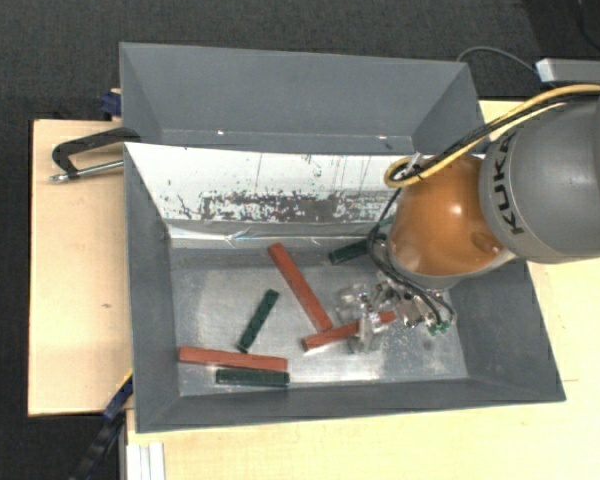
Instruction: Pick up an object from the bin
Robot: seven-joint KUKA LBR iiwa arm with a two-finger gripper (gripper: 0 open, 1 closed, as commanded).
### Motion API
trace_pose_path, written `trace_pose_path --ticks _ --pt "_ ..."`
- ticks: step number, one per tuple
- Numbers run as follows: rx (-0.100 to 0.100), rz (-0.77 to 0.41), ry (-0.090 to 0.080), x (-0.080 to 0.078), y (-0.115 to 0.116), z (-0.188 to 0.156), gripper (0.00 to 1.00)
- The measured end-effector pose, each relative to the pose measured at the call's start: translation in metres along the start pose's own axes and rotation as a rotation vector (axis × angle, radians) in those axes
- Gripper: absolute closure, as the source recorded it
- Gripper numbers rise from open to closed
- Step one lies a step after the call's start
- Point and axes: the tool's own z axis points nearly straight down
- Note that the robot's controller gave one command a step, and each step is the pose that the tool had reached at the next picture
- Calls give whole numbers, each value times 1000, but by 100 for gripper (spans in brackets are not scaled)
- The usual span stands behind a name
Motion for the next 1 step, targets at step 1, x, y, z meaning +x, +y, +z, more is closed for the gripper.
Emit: trace_pose_path --ticks 1 --pt "0 0 0 0 0 0 100"
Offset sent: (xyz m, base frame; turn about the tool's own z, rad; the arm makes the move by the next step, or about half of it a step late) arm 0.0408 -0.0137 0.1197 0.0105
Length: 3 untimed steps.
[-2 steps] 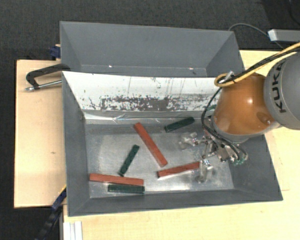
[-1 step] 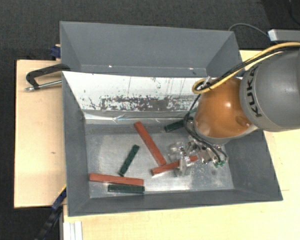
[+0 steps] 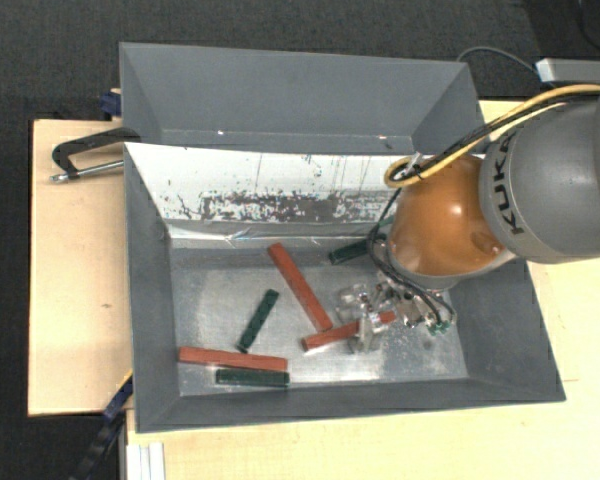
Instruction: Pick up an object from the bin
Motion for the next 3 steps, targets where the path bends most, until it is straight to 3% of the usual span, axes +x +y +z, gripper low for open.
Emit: trace_pose_path --ticks 1,2,3 --pt "2 11 -6 -37 -24 -121 100" --pt "2 11 -6 -37 -24 -121 100" --pt "-1 17 0 -15 -48 -167 100"
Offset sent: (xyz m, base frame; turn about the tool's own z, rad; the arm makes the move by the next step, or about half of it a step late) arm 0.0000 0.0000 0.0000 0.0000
